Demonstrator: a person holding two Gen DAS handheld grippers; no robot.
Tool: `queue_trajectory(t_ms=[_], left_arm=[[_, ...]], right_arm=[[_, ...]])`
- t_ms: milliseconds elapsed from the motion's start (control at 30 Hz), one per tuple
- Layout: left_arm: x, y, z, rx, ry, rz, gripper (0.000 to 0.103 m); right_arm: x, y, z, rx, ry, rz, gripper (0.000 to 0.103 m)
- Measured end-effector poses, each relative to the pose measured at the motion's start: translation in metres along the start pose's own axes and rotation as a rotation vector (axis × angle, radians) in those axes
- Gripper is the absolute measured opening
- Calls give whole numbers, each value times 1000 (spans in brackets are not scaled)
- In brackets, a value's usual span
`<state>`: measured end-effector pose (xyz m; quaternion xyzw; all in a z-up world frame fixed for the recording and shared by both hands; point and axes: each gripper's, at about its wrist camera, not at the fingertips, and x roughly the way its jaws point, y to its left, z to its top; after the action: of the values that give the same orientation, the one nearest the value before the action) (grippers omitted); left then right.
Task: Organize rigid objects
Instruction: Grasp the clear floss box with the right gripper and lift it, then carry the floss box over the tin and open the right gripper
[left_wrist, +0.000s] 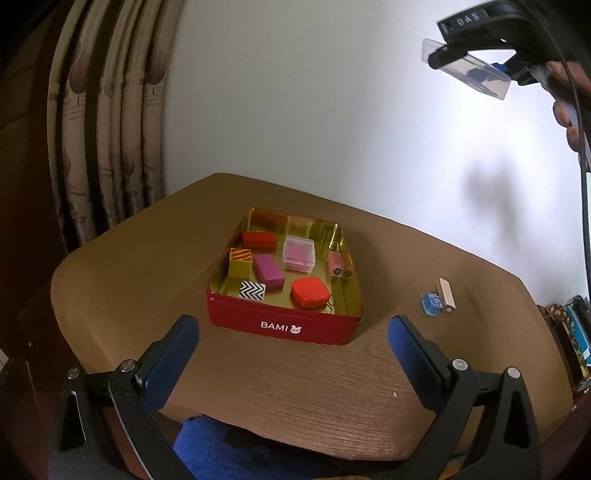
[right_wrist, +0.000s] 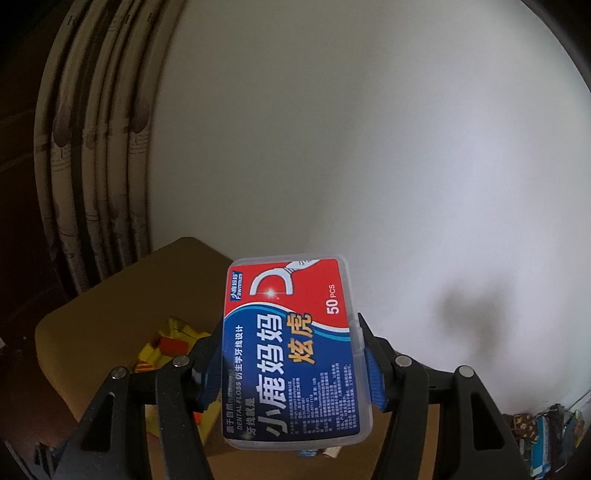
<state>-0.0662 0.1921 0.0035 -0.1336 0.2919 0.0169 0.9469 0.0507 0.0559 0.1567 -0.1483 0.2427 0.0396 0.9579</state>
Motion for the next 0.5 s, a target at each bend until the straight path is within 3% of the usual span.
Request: queue_trajectory(t_ms=[300, 500], left_arm=[[9, 17, 2, -51, 16, 64, 101], [29, 48, -2, -199, 104, 121, 101]], right_arm=[[46, 72, 16, -19, 42, 100, 63], [96, 117, 7, -28, 109, 183, 63]])
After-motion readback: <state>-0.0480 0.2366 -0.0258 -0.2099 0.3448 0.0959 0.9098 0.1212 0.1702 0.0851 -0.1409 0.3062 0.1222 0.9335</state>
